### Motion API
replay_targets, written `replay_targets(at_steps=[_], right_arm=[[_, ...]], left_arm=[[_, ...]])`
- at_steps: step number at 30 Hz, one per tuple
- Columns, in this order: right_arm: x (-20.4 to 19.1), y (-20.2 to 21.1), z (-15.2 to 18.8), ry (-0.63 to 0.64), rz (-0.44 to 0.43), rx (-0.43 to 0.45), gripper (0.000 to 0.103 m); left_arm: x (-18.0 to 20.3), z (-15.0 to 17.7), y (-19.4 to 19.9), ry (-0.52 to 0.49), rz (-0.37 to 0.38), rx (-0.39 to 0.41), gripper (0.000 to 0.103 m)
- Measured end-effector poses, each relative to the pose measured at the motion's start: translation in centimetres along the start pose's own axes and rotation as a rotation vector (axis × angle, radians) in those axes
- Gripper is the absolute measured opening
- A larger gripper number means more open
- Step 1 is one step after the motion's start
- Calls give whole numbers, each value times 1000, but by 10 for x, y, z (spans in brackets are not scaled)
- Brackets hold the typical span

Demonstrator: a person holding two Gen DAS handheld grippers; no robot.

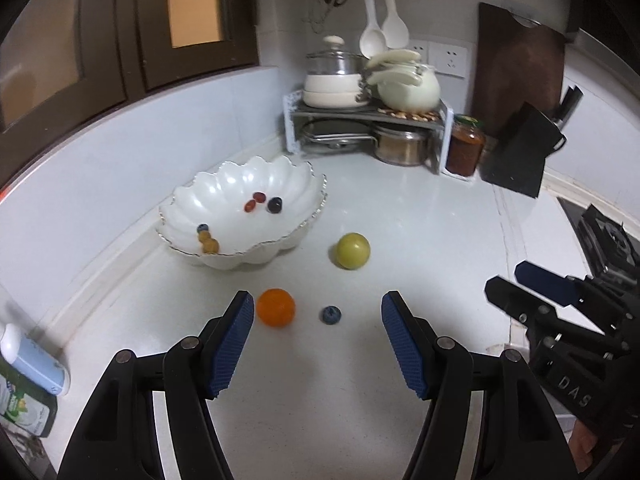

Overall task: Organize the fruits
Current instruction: 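Lower the left tool toward a blueberry while the right tool lowers toward a dark plum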

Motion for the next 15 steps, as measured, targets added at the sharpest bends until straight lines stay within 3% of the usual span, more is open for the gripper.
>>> replay_targets(at_steps=[15], right_arm=[[14, -30, 45, -88, 58, -83, 38]], left_arm=[[12, 25, -34, -82, 43, -58, 63]])
Point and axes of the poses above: each gripper's, at about its wrist camera, not at the fingertips, and y roughly against the way its jaws point, x to its right, z to its underside, the point moved 4 cm from there along -y, roughly the way its jaws point, and after that the axes turned 12 degrees about -z, right-handed, at the moved point
